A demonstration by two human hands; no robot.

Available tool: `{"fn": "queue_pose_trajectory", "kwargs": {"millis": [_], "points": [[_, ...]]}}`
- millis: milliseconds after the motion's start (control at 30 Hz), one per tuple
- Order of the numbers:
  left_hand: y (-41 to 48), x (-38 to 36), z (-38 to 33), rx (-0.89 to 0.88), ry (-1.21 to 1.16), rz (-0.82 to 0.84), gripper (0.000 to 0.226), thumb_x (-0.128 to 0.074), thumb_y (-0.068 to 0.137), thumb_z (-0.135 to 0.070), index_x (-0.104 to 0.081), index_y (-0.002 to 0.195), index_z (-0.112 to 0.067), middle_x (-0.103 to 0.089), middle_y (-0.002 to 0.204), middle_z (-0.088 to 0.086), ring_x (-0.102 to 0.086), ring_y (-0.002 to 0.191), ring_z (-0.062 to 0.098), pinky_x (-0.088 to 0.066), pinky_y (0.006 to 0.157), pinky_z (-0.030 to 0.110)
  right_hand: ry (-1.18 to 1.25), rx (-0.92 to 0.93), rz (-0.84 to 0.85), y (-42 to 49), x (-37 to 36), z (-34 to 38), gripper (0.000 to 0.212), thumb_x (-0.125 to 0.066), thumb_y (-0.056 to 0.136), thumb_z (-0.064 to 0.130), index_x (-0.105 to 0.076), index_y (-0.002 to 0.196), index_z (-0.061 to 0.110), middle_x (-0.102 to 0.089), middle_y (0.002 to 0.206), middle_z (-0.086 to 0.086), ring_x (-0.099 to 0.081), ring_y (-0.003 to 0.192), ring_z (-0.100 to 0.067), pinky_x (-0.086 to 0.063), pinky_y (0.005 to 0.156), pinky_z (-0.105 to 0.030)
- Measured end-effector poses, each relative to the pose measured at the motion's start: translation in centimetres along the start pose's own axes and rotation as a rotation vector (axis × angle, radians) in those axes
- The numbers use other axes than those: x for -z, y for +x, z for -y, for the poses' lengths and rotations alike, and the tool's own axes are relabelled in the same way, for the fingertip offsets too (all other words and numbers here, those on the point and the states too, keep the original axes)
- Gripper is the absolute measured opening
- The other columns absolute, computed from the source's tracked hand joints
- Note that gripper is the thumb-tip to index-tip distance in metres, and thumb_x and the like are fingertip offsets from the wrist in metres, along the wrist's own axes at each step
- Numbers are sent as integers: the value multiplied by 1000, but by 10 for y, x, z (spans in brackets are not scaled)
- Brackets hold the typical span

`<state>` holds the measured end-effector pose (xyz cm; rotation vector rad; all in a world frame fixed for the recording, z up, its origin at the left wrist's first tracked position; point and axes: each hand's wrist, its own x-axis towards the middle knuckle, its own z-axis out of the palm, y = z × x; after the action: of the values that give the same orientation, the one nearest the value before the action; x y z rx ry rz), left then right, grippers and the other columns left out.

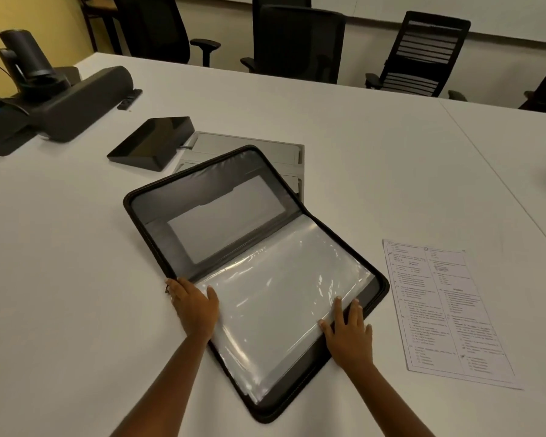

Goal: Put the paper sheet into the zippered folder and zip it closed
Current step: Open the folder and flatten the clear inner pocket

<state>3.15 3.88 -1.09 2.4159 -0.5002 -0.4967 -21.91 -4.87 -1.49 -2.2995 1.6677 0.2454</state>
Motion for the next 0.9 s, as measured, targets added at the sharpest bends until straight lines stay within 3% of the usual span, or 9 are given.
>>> {"fn": "queue_pose_trajectory", "kwargs": {"millis": [133, 233, 333, 400, 533, 667, 900], "points": [[16, 5, -2, -34, 50, 37, 72, -51, 95, -23, -10, 143, 12, -1, 154, 30, -13, 143, 43, -24, 115, 46, -13, -2, 14, -3, 3, -5, 65, -29, 94, 50, 1, 145, 24, -7, 155, -13, -6, 144, -27, -14, 115, -54], [18, 5, -6, -28, 103, 15, 71, -52, 94, -23, -13, 143, 10, -3, 154, 30, -13, 142, 42, -21, 115, 48, 3, -12, -75, 8, 15, -13, 57, -34, 94, 44, -15, 144, 23, -23, 150, -12, -19, 141, -26, -21, 113, -53], [4, -3, -12, 13, 110, -39, 67, -51, 93, -20, -16, 145, 5, -1, 153, 33, -9, 143, 42, -18, 114, 53, 42, -9, -126, 28, 32, -23, 54, -42, 93, 36, -25, 141, 17, -26, 148, -15, -23, 139, -29, -30, 110, -50], [-11, -11, -14, 67, 54, -61, 67, -52, 93, -19, -15, 146, 2, 1, 152, 36, -6, 143, 43, -15, 114, 55, 47, -14, -124, 43, 42, -30, 55, -44, 93, 33, -25, 141, 14, -24, 149, -17, -23, 139, -31, -33, 110, -49], [-36, -24, -10, 46, 15, -78, 67, -52, 93, -17, -15, 145, 4, -5, 150, 38, -12, 142, 46, -18, 115, 51, 146, -111, -37, 70, 57, -42, 60, -43, 94, 33, -16, 143, 12, -17, 152, -20, -16, 141, -34, -24, 112, -55], [-54, -28, 1, 3, -29, -67, 69, -53, 92, -18, -15, 146, 3, -7, 153, 31, -17, 142, 41, -26, 113, 46, 260, -113, 51, 79, 63, -48, 64, -46, 93, 31, -14, 143, 7, -27, 146, -25, -29, 135, -38, -30, 109, -54], [-46, -23, 4, -17, -98, -25, 71, -57, 91, -15, -15, 146, 2, -6, 156, 25, -12, 145, 37, -23, 115, 44, 231, -128, -48, 59, 48, -50, 65, -46, 93, 34, -15, 143, 6, -35, 140, -22, -38, 128, -33, -39, 103, -44]]}}
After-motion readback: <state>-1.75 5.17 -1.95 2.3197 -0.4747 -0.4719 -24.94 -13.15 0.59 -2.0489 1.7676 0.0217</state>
